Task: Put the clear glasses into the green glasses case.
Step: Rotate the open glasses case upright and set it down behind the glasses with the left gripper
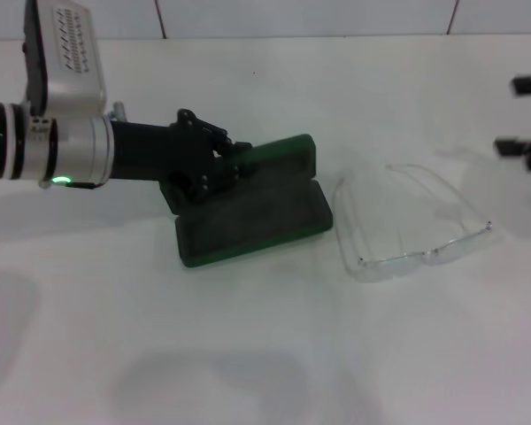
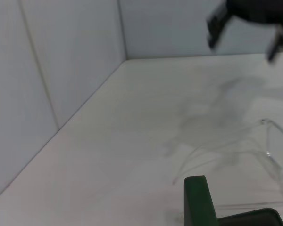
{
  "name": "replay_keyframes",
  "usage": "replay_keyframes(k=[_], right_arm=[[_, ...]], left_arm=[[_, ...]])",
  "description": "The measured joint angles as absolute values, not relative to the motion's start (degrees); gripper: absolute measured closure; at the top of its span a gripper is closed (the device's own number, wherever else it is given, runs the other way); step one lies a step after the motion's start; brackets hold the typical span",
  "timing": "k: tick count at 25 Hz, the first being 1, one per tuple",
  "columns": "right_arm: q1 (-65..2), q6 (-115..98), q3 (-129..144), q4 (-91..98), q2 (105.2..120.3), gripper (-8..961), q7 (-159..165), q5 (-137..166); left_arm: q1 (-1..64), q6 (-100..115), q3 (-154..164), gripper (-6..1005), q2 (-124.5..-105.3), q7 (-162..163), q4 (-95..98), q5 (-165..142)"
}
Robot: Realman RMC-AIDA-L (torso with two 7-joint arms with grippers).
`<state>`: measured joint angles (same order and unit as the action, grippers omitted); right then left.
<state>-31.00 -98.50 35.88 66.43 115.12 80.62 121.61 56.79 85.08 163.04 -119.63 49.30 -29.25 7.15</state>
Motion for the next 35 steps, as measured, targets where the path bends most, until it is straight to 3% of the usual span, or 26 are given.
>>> replay_keyframes(k=[10,34,35], right_arm=[[-23.5,-102.68,26.93,56.35,115.29,110,71.58,106.12],[-24.19,-101.2,35.3,55.68,115.29,110,70.62,110.44],[-24.31,-100.89,35.83,55.69,115.31,110,70.66,110.79]], left_arm=[[56.46,84.96,163.04,796,-119.63,44.71,-27.39,7.73],[57.29,83.99,162.98,791,-119.63,40.1,-24.92,8.06],[57.29,84.07,162.97,745,-119.63,40.09,-24.96,8.66]])
